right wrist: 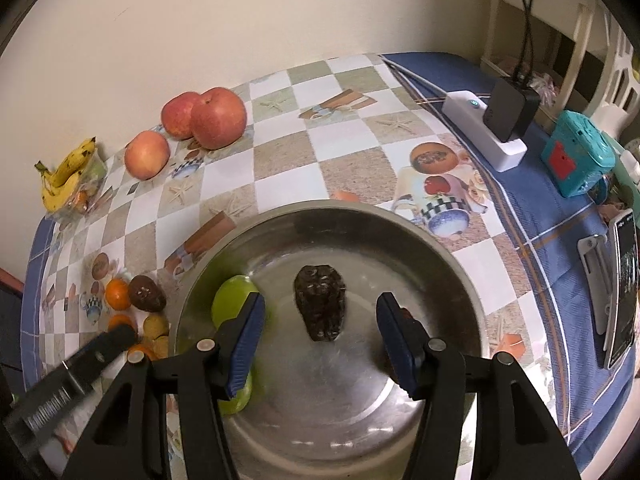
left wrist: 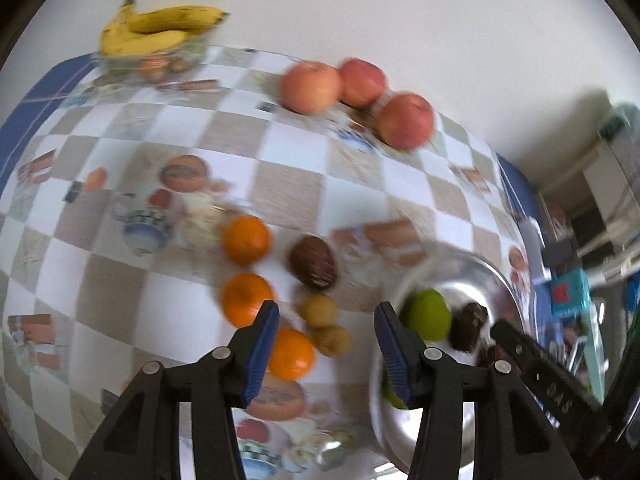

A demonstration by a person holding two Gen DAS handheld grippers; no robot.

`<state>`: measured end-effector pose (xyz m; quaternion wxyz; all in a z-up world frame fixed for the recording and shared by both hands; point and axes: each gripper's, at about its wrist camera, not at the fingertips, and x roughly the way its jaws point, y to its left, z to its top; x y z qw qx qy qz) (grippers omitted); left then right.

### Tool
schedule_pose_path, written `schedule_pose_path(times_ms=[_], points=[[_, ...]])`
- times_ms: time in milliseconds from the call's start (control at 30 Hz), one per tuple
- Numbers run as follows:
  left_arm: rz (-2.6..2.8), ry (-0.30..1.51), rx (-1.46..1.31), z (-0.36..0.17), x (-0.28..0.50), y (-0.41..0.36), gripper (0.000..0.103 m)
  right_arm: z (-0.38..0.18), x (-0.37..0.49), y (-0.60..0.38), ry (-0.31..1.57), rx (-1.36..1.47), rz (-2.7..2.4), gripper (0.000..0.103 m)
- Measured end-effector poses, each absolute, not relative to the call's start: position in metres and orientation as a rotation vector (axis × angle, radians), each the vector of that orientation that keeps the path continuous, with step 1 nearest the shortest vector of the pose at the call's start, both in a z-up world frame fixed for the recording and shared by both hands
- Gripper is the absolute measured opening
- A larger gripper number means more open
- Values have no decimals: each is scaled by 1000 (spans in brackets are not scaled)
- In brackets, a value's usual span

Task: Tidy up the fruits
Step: 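Move both tools back toward the remaining fruit row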

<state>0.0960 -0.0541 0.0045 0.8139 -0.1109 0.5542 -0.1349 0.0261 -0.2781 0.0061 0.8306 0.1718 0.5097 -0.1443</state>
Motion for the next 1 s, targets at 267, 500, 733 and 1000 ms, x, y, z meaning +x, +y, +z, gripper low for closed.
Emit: schedule_pose_path(times_ms=[267, 500, 733, 1000], points=[[-175, 1163, -297, 4, 106, -9, 54, 10, 35, -245, 1090, 285, -229, 59], [-141, 1175, -318, 0, 106, -1, 66, 10, 38, -228, 1094, 236, -196, 59], [-100, 1193, -272, -7, 106, -3, 94, 6, 39, -226, 1095, 207, -219, 89], [-54, 1164, -205, -6, 105, -2, 103, 6, 38, -229, 1068, 197, -253, 95]])
